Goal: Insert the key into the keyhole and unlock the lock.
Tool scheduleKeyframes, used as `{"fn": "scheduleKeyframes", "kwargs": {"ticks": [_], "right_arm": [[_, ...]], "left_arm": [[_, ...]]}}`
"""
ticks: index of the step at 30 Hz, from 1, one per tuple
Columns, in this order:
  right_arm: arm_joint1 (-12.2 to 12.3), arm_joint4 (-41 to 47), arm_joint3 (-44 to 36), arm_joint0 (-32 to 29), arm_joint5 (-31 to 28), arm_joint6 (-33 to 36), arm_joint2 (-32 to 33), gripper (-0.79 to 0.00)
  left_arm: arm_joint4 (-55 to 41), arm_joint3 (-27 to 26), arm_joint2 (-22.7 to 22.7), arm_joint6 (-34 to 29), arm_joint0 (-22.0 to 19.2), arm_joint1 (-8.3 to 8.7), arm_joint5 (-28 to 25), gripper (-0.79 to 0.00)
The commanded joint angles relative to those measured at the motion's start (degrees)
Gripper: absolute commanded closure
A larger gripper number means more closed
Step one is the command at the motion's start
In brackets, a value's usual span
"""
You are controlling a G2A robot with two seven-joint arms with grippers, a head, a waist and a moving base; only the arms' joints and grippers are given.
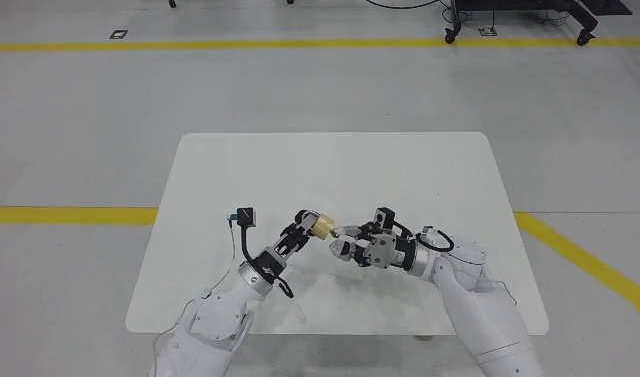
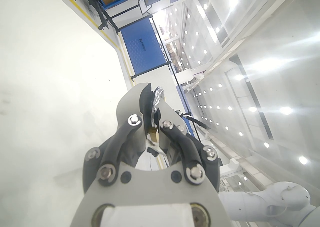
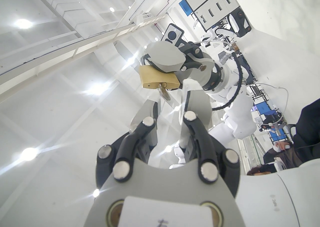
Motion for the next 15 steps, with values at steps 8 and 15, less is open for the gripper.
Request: {"fn": "scheduleKeyframes", "kwargs": {"ticks": [8,15], "right_arm": [[0.46,1.83,-1.55,-1.67,0.60,1.30,0.56,-0.320],[0.57,7.08,-0.56,-1.35,1.91,0.65,1.43,-0.185]], "left_arm": [[0.17,-1.13,-0.21,1.98,0.78,-0.04,0.94,0.000],[2.48,-1.99,0.07,3.38,1.44,-0.02,-0.76,0.000]]}}
